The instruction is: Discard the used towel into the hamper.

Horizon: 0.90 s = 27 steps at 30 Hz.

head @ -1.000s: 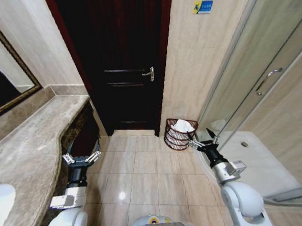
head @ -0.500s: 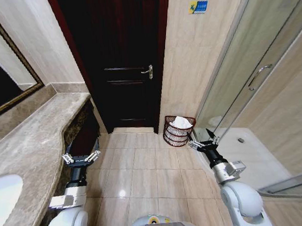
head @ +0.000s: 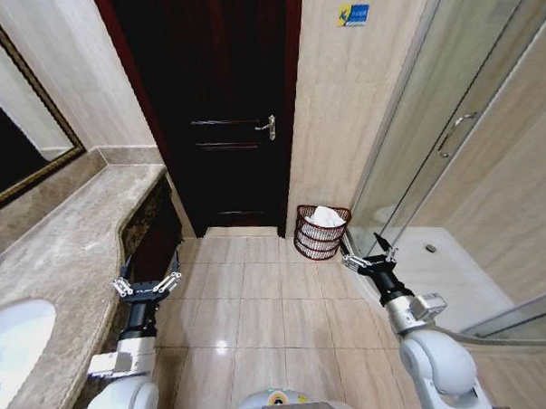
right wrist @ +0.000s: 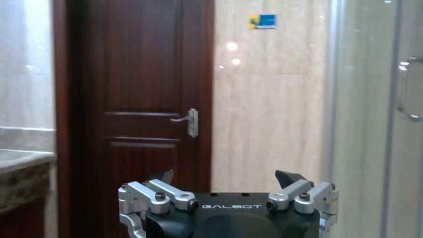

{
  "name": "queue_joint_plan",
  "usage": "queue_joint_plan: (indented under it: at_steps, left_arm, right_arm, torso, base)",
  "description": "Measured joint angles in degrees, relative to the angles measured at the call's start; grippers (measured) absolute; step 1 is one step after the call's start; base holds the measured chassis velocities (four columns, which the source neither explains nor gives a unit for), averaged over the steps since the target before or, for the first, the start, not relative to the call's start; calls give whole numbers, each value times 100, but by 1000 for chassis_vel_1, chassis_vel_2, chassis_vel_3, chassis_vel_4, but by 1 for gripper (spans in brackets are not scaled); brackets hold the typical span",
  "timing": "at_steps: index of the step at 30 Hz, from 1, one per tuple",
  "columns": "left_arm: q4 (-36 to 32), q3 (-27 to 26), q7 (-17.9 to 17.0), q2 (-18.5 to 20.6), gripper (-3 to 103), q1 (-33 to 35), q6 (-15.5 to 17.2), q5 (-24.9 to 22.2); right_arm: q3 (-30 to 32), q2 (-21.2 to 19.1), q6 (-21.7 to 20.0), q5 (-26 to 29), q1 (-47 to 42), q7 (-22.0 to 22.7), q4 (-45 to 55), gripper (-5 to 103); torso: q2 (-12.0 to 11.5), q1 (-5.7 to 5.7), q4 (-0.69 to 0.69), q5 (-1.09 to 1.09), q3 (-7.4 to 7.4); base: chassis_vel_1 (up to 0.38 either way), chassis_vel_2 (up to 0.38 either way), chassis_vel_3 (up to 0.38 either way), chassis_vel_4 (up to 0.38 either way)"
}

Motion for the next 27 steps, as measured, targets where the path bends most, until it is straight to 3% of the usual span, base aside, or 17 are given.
queue_joint_plan:
  at_steps: [6, 15, 27]
  left_arm:
    - [-174, -15, -129, 262, 100, -70, 443, -403]
    - [316, -139, -114, 807, 100, -320, 330, -833]
    - [252, -121, -133, 792, 100, -298, 537, -804]
  right_arm:
    - [157, 163, -187, -38, -348, 235, 217, 100]
    - [345, 296, 252, -37, -866, 179, 269, 100]
    - [316, 321, 216, -121, -663, 172, 277, 100]
  torso:
    - [-1, 2, 0, 0, 1]
    - [0, 1, -1, -1, 0]
    - [0, 2, 0, 0, 0]
  base:
    - [0, 0, 0, 0]
    - [0, 0, 0, 0]
    - [0, 0, 0, 0]
